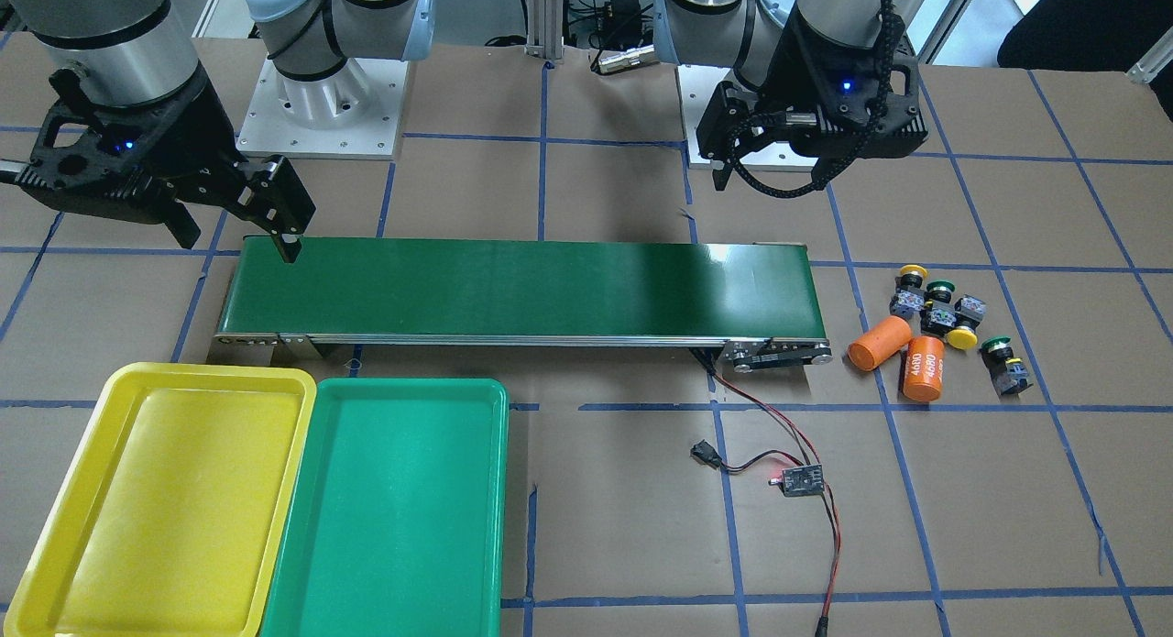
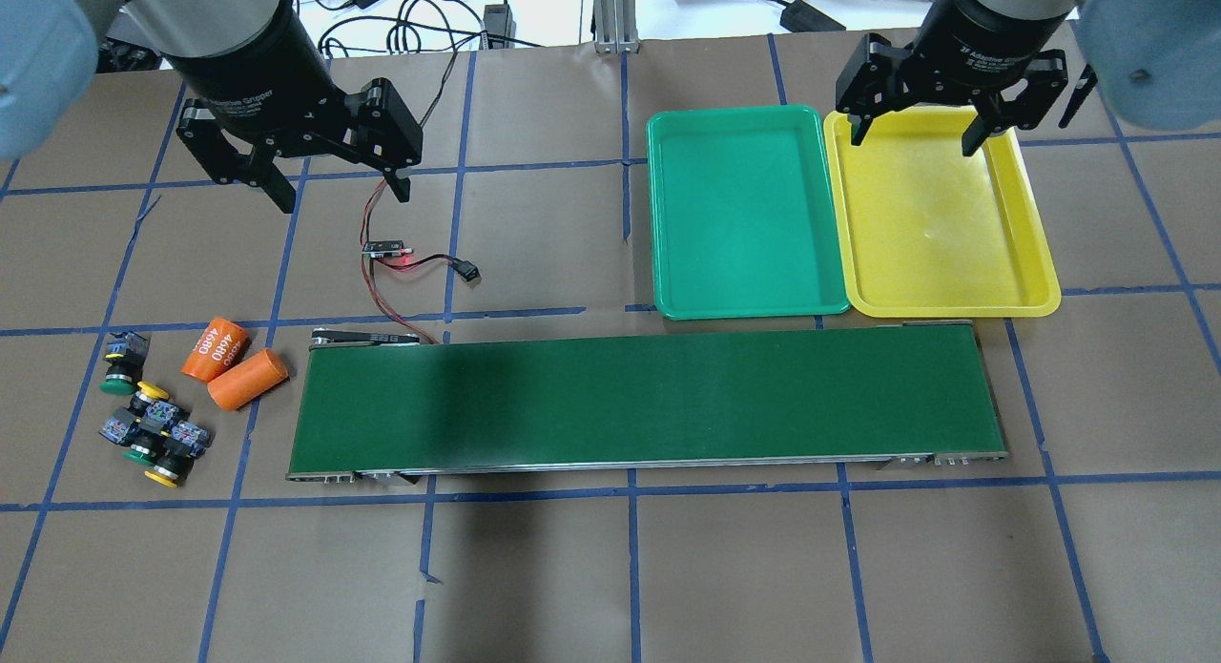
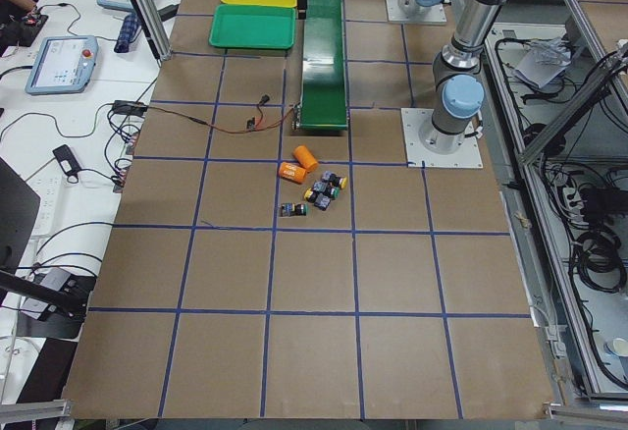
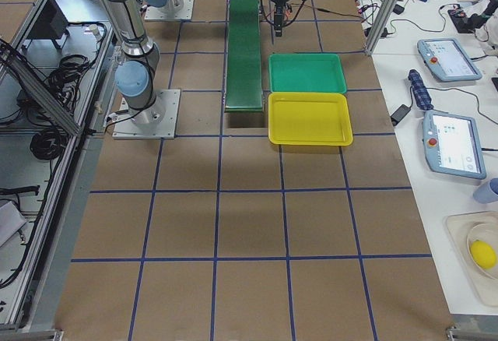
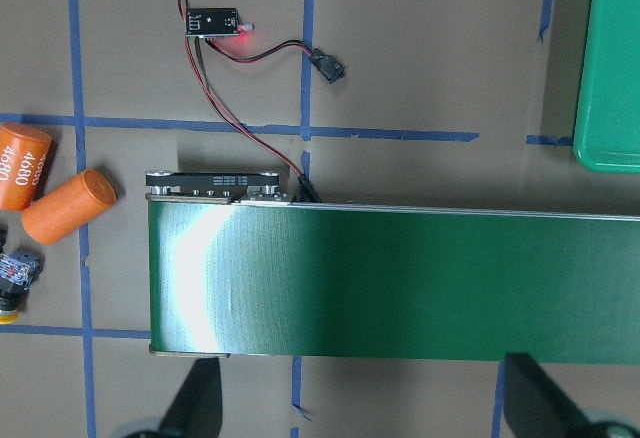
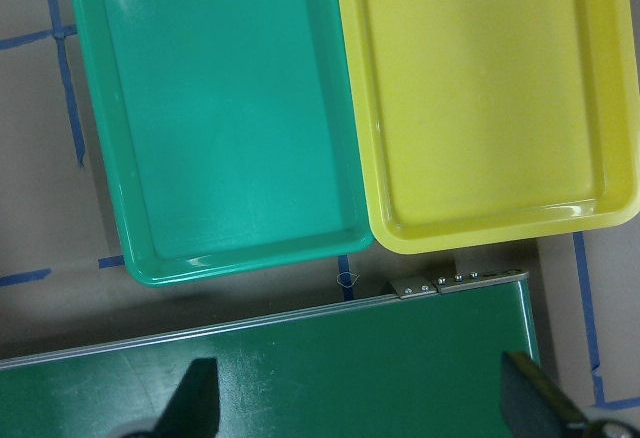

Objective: Sort buttons by color to trays
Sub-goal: 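Move the left gripper toward the orange cylinders beside the button pile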

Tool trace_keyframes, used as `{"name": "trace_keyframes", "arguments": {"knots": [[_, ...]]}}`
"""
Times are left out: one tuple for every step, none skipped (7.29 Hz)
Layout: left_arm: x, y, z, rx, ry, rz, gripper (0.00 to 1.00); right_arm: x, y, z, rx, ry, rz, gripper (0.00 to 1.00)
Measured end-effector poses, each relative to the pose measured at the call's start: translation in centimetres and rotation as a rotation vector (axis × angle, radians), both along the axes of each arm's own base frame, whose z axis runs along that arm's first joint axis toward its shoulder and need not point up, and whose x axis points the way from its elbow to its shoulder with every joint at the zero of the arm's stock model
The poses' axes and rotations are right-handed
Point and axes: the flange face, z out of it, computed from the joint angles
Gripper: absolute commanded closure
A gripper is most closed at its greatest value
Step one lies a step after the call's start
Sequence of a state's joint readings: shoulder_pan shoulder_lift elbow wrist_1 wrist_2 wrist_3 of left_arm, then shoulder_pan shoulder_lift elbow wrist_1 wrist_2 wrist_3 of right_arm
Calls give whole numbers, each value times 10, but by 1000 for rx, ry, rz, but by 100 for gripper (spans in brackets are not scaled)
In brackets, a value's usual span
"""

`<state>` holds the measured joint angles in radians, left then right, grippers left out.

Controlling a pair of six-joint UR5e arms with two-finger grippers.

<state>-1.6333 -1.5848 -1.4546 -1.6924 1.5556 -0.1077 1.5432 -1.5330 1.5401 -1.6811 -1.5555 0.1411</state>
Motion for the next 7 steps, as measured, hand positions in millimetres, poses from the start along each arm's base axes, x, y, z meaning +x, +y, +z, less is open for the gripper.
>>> {"name": "trace_keyframes", "arguments": {"knots": [[0, 0, 0, 1, 0, -1, 0, 0, 0, 0, 0, 0, 0, 0], [1, 0, -2, 5, 0, -1, 0, 0, 0, 0, 0, 0, 0, 0], [6, -1, -7, 8, 2, -8, 0, 0, 0, 0, 0, 0, 0, 0], [17, -5, -13, 11, 4, -28, 0, 0, 0, 1, 0, 0, 0, 0], [37, -10, -21, 22, 7, -59, 0, 0, 0, 0, 0, 0, 0, 0], [62, -16, -35, 42, 12, -88, 0, 0, 0, 0, 0, 0, 0, 0], [89, -22, -57, 66, 20, -115, 0, 0, 0, 0, 0, 0, 0, 0]]}}
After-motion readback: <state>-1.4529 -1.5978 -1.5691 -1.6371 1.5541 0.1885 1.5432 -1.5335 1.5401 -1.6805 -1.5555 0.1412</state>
